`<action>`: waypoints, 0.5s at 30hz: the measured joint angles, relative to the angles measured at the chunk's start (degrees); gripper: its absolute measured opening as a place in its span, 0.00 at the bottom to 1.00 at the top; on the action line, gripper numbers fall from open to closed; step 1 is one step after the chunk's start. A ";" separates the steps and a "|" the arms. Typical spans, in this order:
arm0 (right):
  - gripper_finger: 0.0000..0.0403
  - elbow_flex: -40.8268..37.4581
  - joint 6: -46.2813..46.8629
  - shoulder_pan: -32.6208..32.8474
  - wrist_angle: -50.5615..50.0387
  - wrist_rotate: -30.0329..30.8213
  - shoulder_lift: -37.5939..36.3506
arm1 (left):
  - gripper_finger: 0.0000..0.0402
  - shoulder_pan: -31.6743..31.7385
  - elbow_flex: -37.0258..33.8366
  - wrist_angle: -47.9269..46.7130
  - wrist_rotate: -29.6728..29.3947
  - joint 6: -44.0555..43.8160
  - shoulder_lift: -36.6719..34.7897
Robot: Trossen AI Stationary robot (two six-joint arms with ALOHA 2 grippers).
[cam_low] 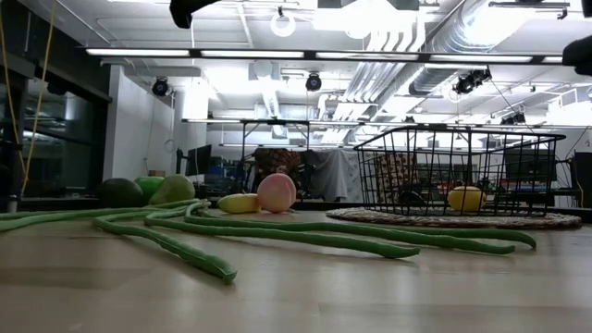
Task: Build produce basket
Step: Put the red bell pepper into the wire basket
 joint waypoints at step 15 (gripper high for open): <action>0.90 0.00 0.00 -0.02 -0.36 -2.51 4.60 | 0.70 0.00 0.00 0.01 0.02 0.00 0.00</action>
